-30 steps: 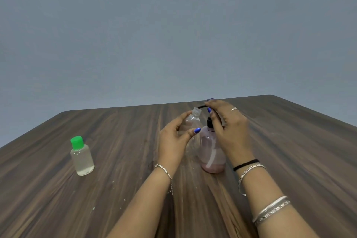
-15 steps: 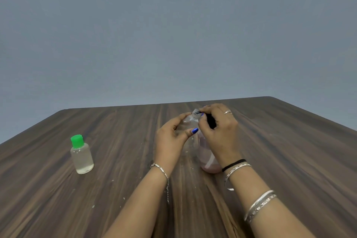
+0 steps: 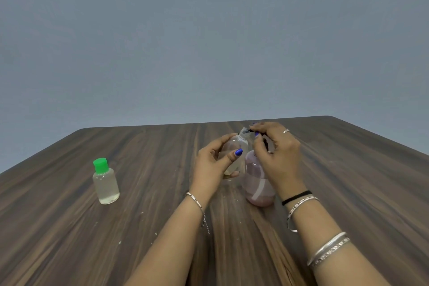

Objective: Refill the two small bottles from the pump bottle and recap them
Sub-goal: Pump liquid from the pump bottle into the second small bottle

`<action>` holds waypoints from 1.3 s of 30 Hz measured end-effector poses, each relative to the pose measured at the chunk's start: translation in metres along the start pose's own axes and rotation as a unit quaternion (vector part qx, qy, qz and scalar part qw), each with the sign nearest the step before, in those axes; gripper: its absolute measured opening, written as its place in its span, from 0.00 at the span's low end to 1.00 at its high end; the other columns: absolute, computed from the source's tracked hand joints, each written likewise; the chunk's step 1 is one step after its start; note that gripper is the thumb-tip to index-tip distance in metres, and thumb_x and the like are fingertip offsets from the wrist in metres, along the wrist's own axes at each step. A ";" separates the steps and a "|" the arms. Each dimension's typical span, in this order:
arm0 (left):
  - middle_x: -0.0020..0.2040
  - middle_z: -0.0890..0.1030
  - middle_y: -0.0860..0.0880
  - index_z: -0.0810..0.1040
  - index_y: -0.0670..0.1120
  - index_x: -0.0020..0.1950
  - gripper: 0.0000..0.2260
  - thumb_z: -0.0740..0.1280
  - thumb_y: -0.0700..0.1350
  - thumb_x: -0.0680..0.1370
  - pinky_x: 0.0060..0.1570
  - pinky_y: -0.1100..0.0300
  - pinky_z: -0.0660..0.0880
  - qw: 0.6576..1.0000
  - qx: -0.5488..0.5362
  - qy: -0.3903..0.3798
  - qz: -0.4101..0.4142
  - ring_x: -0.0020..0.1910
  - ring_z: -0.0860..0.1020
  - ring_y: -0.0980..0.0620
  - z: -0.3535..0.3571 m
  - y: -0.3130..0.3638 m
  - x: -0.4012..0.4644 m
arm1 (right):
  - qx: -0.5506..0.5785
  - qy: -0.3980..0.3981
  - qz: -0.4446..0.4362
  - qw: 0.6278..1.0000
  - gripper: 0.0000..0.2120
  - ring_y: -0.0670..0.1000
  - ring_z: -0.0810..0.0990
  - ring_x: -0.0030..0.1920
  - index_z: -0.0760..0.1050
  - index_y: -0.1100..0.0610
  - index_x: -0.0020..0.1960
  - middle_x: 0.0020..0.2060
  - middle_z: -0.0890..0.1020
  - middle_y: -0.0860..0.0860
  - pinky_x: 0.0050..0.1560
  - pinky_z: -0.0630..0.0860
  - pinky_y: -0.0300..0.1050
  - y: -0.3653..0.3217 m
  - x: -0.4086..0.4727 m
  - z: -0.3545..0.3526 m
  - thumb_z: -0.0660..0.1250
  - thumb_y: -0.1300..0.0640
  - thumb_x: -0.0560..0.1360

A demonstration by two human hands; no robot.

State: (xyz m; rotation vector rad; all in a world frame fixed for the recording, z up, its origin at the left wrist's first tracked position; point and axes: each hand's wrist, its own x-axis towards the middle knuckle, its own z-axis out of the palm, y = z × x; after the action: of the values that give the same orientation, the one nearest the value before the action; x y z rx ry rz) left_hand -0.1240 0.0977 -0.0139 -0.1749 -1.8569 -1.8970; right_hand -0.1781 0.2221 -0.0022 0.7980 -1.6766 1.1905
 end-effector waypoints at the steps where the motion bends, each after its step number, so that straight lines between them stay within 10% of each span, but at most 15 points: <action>1: 0.45 0.81 0.58 0.78 0.55 0.52 0.13 0.69 0.37 0.74 0.38 0.52 0.82 1.000 -0.016 -0.002 -0.011 0.44 0.79 0.59 0.000 0.000 0.000 | -0.007 0.002 -0.002 1.000 0.12 0.44 0.78 0.44 0.81 0.61 0.44 0.41 0.83 0.53 0.49 0.69 0.24 -0.001 0.000 0.001 0.59 0.59 0.71; 18: 0.55 0.80 0.49 0.73 0.46 0.57 0.10 0.62 0.35 0.77 0.51 0.51 0.78 0.983 -0.151 -0.068 -0.083 0.51 0.80 0.51 -0.005 -0.007 0.002 | 0.026 0.010 0.017 0.999 0.14 0.37 0.75 0.45 0.82 0.61 0.46 0.42 0.79 0.43 0.49 0.69 0.20 0.003 0.005 -0.006 0.59 0.60 0.71; 39: 0.45 0.84 0.53 0.77 0.44 0.53 0.09 0.62 0.35 0.77 0.53 0.52 0.76 0.967 -0.237 -0.009 -0.092 0.46 0.82 0.59 -0.006 -0.011 0.000 | -0.006 0.018 0.026 0.999 0.09 0.46 0.77 0.44 0.81 0.64 0.43 0.40 0.84 0.55 0.44 0.68 0.23 0.013 0.000 -0.001 0.64 0.59 0.74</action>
State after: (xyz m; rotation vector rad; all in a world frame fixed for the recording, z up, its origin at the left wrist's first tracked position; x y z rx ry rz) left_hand -0.1273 0.0914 -0.0248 -0.1798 -1.4384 -2.4532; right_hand -0.1890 0.2269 -0.0073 0.7258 -1.6817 1.2217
